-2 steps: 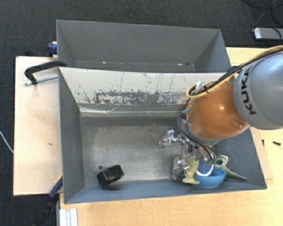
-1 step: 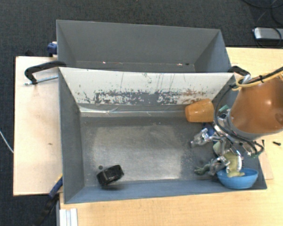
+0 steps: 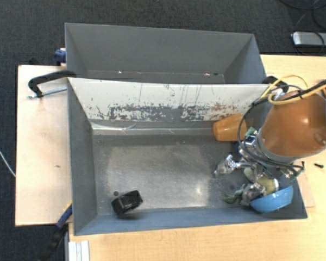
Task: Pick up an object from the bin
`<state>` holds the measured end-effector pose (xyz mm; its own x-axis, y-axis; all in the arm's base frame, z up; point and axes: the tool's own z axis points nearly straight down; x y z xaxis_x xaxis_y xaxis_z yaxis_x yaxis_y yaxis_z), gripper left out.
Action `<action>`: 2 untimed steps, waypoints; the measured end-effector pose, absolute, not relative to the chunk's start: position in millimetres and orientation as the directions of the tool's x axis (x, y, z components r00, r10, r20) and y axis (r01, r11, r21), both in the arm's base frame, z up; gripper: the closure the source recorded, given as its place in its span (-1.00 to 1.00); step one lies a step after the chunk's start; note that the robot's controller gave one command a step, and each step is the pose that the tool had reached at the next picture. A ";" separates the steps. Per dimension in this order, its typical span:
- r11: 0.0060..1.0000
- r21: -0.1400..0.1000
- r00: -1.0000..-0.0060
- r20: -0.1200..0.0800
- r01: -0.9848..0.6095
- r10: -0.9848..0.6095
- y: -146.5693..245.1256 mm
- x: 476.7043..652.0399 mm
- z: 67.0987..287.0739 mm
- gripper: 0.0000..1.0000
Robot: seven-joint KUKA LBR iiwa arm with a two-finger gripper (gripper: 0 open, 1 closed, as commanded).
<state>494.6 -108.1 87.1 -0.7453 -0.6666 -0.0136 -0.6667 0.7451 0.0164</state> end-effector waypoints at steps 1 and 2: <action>0.745 0.007 -0.745 -0.012 -0.667 -0.667 -113.9 495.1 87.3 1.00; 0.560 -0.006 -0.560 -0.006 -0.828 -0.828 -102.6 496.5 120.6 1.00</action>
Offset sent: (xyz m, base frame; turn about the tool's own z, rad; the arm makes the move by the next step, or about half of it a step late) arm 0.0000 0.0000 0.0000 0.0000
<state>496.5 -102.6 120.6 -0.5601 -0.8284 -0.0060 -0.8284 0.5601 -0.0058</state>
